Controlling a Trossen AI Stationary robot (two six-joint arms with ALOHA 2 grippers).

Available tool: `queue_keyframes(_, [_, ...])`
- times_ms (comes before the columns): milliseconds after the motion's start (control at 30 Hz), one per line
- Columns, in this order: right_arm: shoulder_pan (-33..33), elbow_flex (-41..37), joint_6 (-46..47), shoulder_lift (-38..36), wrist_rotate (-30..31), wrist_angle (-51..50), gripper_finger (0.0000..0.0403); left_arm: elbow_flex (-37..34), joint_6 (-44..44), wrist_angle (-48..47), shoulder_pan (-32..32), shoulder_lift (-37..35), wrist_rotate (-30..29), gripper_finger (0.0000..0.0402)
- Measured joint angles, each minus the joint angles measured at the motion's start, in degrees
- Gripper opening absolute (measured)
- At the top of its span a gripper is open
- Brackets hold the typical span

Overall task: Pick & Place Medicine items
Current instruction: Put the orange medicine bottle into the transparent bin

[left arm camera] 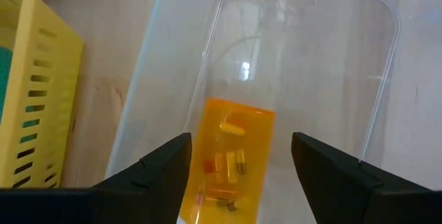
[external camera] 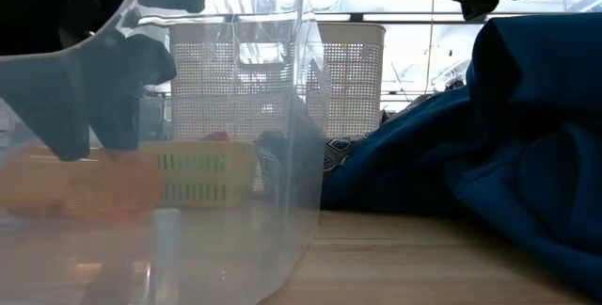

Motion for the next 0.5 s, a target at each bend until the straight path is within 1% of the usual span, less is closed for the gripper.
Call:
queue_keyframes(233, [0.01,0.00,0.00,-0.01,-0.01,0.00,0.0178,1.04,-0.43,-0.11,-0.14,-0.75,0.02,0.0251])
queue_keyframes(333, [0.00,0.00,0.00,0.00,0.00,0.02,0.0180,2.42,-0.29,-0.36,-0.34,-2.91,-0.25,0.0246])
queue_keyframes(500, [0.00,0.00,-0.01,-0.01,-0.01,0.00,0.0178,4.32,-0.73,-2.74,-0.42,-7.65,-2.53,0.0245])
